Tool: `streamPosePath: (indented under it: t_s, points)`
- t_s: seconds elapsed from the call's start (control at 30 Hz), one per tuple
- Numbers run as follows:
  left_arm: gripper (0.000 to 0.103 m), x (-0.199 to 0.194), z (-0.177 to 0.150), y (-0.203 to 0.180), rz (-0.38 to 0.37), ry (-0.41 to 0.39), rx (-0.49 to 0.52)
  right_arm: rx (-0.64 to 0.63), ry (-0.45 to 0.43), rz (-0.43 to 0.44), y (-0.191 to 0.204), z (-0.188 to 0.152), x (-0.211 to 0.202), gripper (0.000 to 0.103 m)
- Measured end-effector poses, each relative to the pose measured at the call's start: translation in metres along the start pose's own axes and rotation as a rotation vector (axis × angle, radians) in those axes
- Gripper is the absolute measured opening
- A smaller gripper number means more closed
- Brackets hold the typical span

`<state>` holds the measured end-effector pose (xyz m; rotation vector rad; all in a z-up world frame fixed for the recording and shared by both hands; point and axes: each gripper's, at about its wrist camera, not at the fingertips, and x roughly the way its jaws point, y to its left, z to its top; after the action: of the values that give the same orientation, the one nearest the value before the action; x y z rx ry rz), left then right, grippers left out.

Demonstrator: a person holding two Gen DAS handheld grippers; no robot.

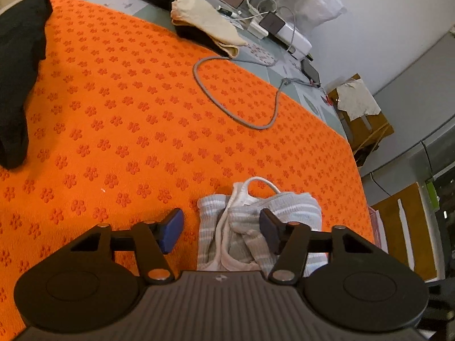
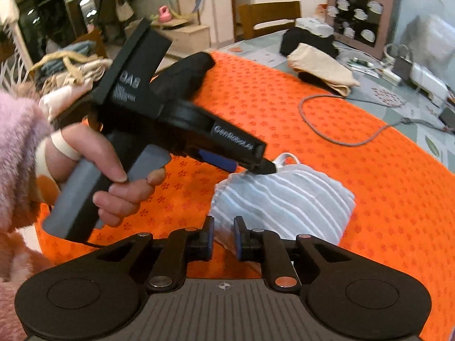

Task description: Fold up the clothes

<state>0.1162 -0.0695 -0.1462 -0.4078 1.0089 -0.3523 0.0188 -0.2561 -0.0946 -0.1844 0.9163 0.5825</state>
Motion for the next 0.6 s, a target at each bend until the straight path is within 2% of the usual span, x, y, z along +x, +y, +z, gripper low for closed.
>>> streamPosePath:
  t_s: [0.03,0.07,0.1,0.23,0.3,0.37,0.5,0.6]
  points:
    - [0.049,0.0,-0.001,-0.001,0.002,-0.003,0.007,0.019,-0.003,-0.003,-0.003,0.0,-0.004,0.021]
    - [0.028,0.001,-0.001,-0.001,0.003,-0.006,0.015,0.038,-0.006,-0.007,-0.006,-0.001,-0.007,0.024]
    - [0.025,0.001,-0.001,-0.002,0.012,-0.008,0.008,0.058,-0.008,-0.01,-0.01,-0.001,-0.01,0.027]
    - [0.025,0.006,0.0,-0.005,0.021,0.004,0.006,0.13,-0.01,-0.031,-0.023,-0.002,-0.012,0.032]
    - [0.011,0.007,0.002,-0.006,0.008,0.007,0.026,0.138,-0.011,-0.038,-0.025,-0.001,-0.011,0.04]
    - [0.008,0.004,0.003,-0.012,0.017,-0.004,0.074,0.129,-0.018,-0.042,-0.023,0.0,-0.012,0.044]
    - [0.006,-0.002,0.004,-0.019,0.011,-0.018,0.115,0.108,-0.034,-0.041,-0.017,0.003,-0.013,0.054]
    - [0.006,-0.01,0.006,-0.02,-0.008,-0.03,0.108,0.075,-0.031,-0.034,-0.011,0.006,-0.01,0.056]
